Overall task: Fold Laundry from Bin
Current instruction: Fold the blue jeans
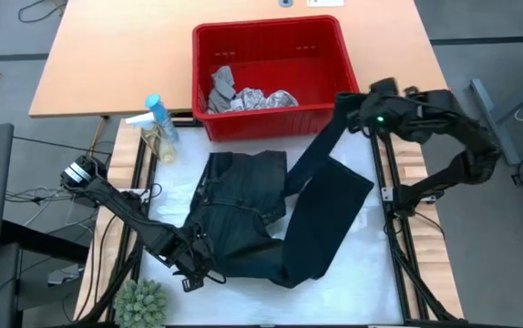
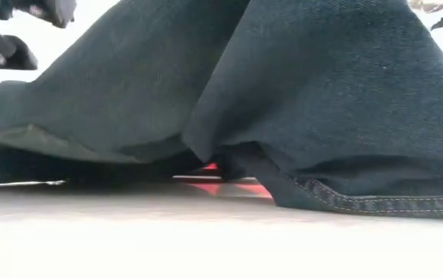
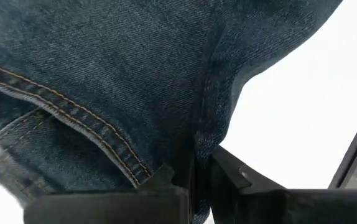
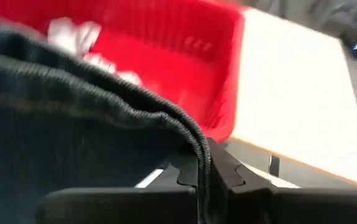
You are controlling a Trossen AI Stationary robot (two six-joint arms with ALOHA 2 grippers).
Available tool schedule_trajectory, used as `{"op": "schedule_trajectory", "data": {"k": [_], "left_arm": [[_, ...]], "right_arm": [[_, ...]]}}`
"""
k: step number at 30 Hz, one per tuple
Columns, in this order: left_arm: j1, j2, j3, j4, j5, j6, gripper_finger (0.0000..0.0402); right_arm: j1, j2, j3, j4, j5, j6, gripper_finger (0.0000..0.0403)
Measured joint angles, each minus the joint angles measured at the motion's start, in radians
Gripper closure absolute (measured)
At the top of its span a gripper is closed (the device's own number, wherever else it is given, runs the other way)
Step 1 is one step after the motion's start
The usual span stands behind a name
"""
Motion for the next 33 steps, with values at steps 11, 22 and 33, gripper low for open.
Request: {"op": "schedule_trajectory", "data": {"k": [11, 22, 33], "left_arm": [[0.0, 0.0, -0.184, 0.338, 0.071, -0.166, 0.0391], [0.03, 0.0, -0.261, 0.434, 0.075, -0.172, 0.0391], [0.073, -0.009, -0.263, 0.501, 0.074, -0.197, 0.039]], "right_arm": [[0.062, -0.045, 0.0, 0.084, 0.263, 0.083, 0.0374], [0.018, -0.01, 0.001, 0.066, 0.621, -0.195, 0.0374], [0.051, -0.021, 0.011, 0.222, 0.476, -0.742, 0.0374]]}}
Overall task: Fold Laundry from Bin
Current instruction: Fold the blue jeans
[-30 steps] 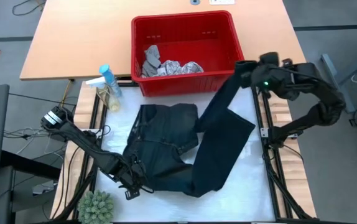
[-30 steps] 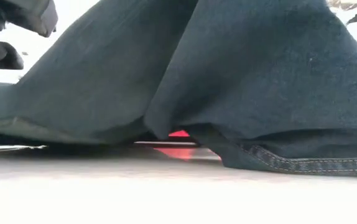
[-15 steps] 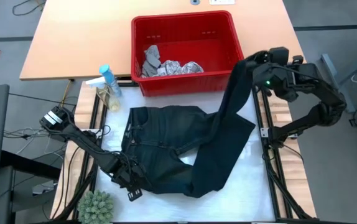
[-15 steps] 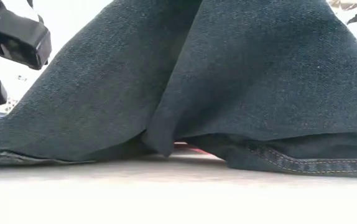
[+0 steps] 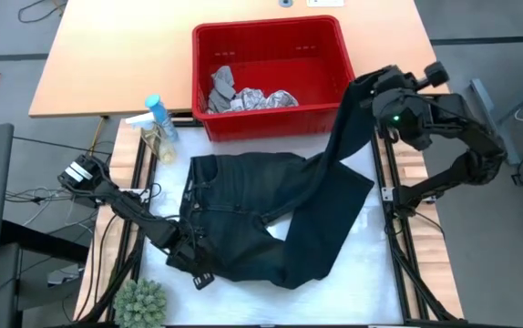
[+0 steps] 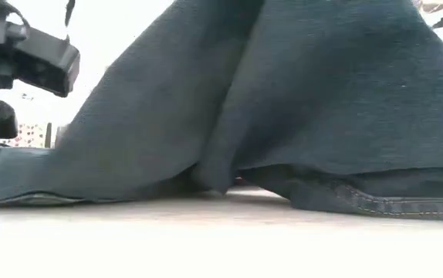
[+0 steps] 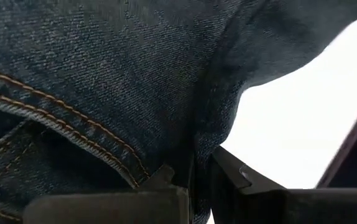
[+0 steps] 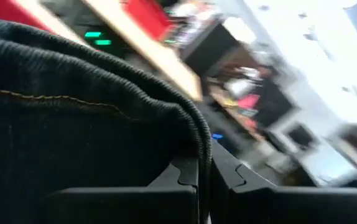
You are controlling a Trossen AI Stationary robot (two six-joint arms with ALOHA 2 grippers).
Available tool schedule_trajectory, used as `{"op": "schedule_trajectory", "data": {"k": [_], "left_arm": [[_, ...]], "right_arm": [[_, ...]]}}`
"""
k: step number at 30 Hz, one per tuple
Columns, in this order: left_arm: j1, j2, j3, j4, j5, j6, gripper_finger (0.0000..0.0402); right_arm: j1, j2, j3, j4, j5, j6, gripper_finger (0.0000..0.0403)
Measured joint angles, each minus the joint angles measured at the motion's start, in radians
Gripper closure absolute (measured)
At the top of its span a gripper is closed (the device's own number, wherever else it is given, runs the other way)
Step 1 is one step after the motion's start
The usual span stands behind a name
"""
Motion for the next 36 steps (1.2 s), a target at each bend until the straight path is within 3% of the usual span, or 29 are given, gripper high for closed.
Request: {"op": "schedule_trajectory", "data": {"k": [6, 12, 17, 22, 29, 31, 34, 36], "left_arm": [[0.08, -0.101, 0.0, 0.079, -0.09, 0.011, 0.039], [0.121, -0.292, 0.0, 0.073, -0.099, 0.048, 0.0364], [0.063, -0.435, 0.003, 0.025, -0.193, 0.027, 0.0341], [0.004, -0.436, 0.002, -0.061, -0.177, 0.043, 0.032], [0.006, -0.356, 0.002, -0.081, -0.103, 0.131, 0.0245], [0.024, -0.341, 0.002, -0.133, -0.179, 0.09, 0.0228], [0.075, -0.343, 0.002, -0.184, -0.436, 0.052, 0.0221], [0.14, -0.347, 0.002, -0.213, -0.547, 0.071, 0.0224]], "right_arm": [[0.045, -0.007, 0.0, 0.051, -0.15, -0.021, 0.0374], [0.073, -0.004, 0.0, 0.052, -0.153, -0.016, 0.0374], [0.081, -0.002, 0.0, 0.052, -0.153, -0.012, 0.0374], [0.082, -0.002, 0.0, 0.052, -0.153, -0.013, 0.0373], [0.072, -0.002, 0.0, 0.051, -0.153, -0.016, 0.0373], [0.072, -0.002, 0.0, 0.051, -0.153, -0.02, 0.0373], [0.072, -0.002, 0.0, 0.05, -0.154, -0.02, 0.0373], [0.072, -0.002, 0.0, 0.051, -0.161, -0.02, 0.0373]]}}
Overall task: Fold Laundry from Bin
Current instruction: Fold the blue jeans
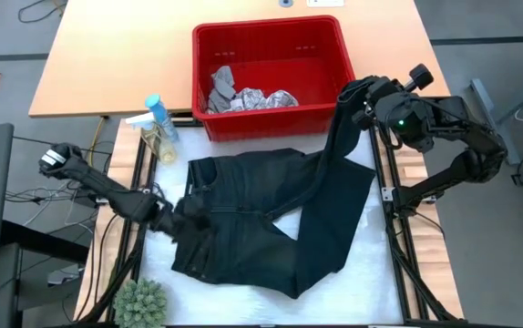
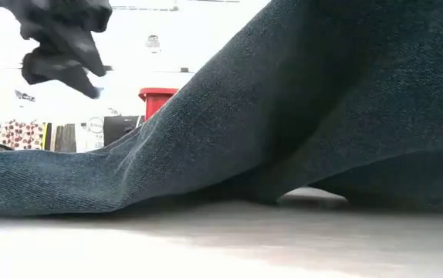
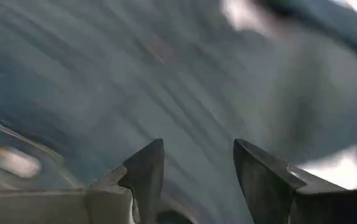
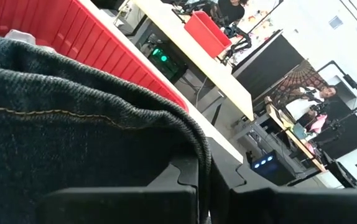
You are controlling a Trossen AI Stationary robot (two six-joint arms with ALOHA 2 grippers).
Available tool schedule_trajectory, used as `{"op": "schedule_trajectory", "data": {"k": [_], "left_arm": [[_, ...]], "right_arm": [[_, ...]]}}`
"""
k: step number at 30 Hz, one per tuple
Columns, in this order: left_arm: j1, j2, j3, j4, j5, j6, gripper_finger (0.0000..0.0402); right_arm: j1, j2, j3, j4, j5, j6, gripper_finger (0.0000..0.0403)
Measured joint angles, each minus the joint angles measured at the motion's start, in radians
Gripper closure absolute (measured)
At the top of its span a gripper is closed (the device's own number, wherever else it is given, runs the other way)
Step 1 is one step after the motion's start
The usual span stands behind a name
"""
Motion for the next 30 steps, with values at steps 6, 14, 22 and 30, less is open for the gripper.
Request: {"op": "schedule_trajectory", "data": {"k": [6, 14, 22, 30], "left_arm": [[0.21, 0.047, 0.0, 0.007, 0.034, 0.253, 0.0251], [0.326, 0.237, 0.0, -0.01, -0.038, 0.396, 0.0305], [0.356, 0.493, 0.009, -0.068, 0.023, 0.357, 0.0389], [0.302, 0.465, -0.001, -0.346, 0.017, 0.161, 0.0399]], "right_arm": [[0.0, 0.0, 0.0, 0.001, -0.02, 0.011, 0.0373], [0.005, 0.0, 0.0, 0.001, -0.025, 0.024, 0.0372], [0.005, 0.0, 0.0, 0.0, -0.046, 0.003, 0.0372], [-0.049, 0.021, 0.0, -0.161, -0.201, 0.0, 0.0372]]}}
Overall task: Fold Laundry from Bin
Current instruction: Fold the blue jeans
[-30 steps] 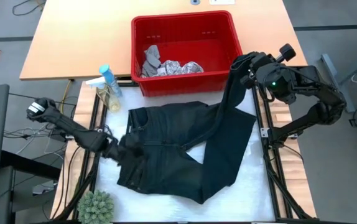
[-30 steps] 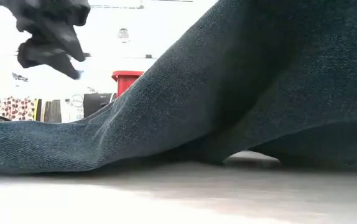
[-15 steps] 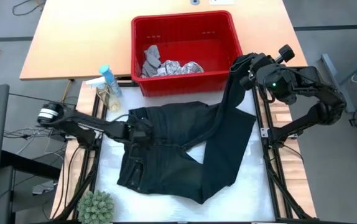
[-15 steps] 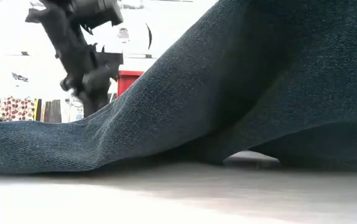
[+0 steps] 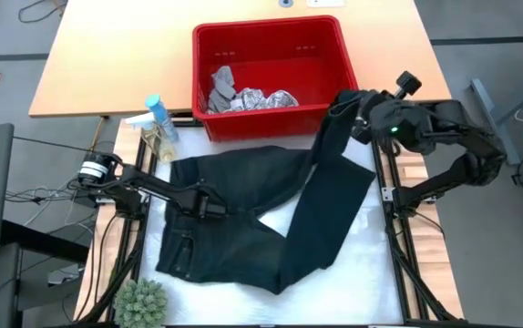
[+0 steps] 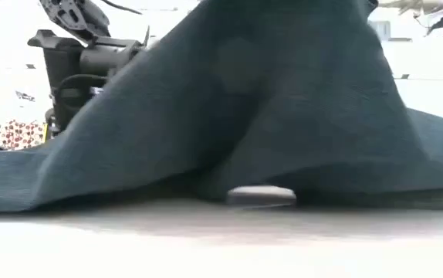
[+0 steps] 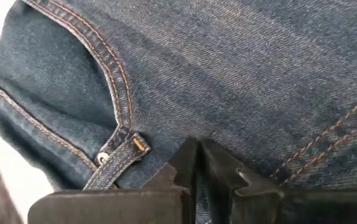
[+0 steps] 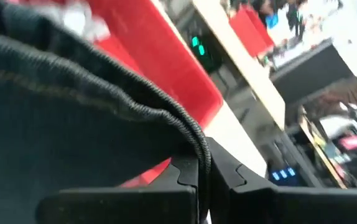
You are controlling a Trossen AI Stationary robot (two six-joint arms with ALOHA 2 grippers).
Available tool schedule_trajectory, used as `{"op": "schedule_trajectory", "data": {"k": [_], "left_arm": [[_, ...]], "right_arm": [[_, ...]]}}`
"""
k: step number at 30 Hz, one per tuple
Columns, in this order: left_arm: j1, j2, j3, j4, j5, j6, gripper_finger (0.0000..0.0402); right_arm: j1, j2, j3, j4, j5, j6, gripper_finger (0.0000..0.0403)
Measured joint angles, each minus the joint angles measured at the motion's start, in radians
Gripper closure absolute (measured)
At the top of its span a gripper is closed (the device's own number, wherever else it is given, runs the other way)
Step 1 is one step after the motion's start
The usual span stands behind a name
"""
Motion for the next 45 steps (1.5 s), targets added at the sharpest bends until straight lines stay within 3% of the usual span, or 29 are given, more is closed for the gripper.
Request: {"op": "schedule_trajectory", "data": {"k": [3, 10, 18, 26, 32, 34, 38, 40, 45], "left_arm": [[-0.011, -0.02, -0.002, -0.06, 0.037, -0.059, 0.04], [-0.046, -0.039, -0.003, -0.051, 0.05, -0.123, 0.0401], [-0.07, -0.04, -0.003, -0.042, 0.059, -0.149, 0.0401], [-0.092, -0.04, -0.001, -0.041, 0.065, -0.177, 0.0401], [-0.096, -0.041, -0.001, -0.039, 0.065, -0.177, 0.0401], [-0.096, -0.041, -0.001, -0.039, 0.06, -0.177, 0.0401], [-0.096, -0.041, -0.001, -0.038, 0.058, -0.171, 0.0401], [-0.096, -0.041, -0.001, -0.038, 0.057, -0.168, 0.0401], [-0.096, -0.041, -0.001, -0.035, 0.05, -0.169, 0.0401]], "right_arm": [[-0.059, 0.023, -0.007, -0.117, -0.011, 0.093, 0.0372], [-0.189, 0.041, -0.076, -0.118, -0.078, 0.014, 0.0359], [-0.276, 0.091, -0.113, -0.115, -0.085, -0.054, 0.0276], [-0.402, 0.091, -0.113, -0.115, 0.193, -0.075, 0.0159], [-0.512, 0.079, -0.104, -0.106, 0.23, -0.055, 0.0143], [-0.532, 0.08, -0.104, -0.103, 0.164, -0.08, 0.0143], [-0.496, 0.072, -0.104, -0.117, -0.309, -0.289, 0.0143], [-0.45, 0.073, -0.104, -0.116, -0.488, -0.332, 0.0143], [-0.351, 0.076, -0.104, -0.117, -0.704, -0.343, 0.0143]]}}
